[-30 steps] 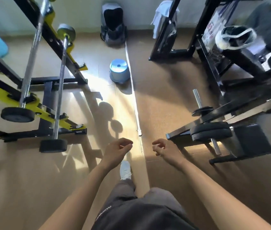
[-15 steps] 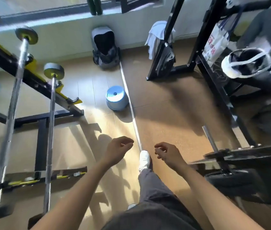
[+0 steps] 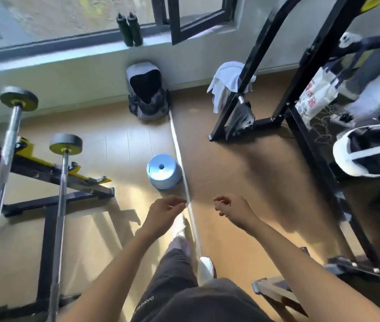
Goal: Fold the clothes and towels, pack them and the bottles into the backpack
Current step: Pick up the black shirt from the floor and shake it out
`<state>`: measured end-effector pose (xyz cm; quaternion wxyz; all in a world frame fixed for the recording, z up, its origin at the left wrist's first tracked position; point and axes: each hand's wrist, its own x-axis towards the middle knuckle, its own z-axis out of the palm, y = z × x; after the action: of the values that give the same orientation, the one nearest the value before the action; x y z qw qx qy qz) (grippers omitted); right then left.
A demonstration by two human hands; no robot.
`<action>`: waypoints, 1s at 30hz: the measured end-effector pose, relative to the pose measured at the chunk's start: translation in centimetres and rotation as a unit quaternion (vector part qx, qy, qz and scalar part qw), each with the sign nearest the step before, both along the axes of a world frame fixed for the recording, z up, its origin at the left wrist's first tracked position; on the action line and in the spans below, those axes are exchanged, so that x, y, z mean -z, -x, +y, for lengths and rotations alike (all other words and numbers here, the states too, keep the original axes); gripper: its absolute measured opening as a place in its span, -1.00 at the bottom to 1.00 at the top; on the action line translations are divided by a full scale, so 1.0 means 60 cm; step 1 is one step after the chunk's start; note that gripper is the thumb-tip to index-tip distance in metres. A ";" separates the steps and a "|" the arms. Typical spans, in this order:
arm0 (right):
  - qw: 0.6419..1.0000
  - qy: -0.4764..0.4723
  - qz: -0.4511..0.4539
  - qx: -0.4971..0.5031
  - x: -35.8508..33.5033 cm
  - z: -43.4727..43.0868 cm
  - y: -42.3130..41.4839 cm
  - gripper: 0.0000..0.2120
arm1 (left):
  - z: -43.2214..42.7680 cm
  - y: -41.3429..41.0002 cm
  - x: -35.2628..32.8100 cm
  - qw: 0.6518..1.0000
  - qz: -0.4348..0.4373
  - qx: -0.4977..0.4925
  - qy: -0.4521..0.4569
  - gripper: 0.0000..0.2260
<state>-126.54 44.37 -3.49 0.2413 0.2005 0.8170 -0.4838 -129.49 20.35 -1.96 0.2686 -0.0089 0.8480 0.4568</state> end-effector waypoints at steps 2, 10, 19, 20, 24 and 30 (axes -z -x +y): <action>1.000 -0.010 -0.003 -0.002 0.004 0.006 0.066 -0.77 | 0.005 0.069 0.010 1.000 -0.005 -0.002 -0.008 -0.88; 0.999 -0.016 -0.010 0.039 0.007 0.035 0.300 -0.92 | 0.043 0.363 0.035 0.999 -0.018 0.022 -0.023 -0.84; 0.990 -0.033 -0.023 0.135 0.049 0.155 0.518 -0.91 | 0.159 0.633 0.061 0.995 -0.052 0.080 -0.025 -0.88; 0.989 -0.038 -0.019 0.143 0.063 0.177 0.545 -0.89 | 0.174 0.656 0.077 0.994 -0.066 0.083 -0.022 -0.84; 0.988 -0.061 -0.022 0.137 0.138 0.282 0.659 -0.92 | 0.242 0.726 0.128 0.992 -0.108 0.067 -0.006 -0.84; 0.984 -0.125 -0.076 0.101 0.259 0.414 0.822 -0.74 | 0.359 0.801 0.185 0.987 -0.150 0.043 -0.019 -0.94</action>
<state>-175.85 69.20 -19.02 0.2255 0.3470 0.8259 -0.3830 -177.54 41.88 -13.06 0.4128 -0.0358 0.7889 0.4539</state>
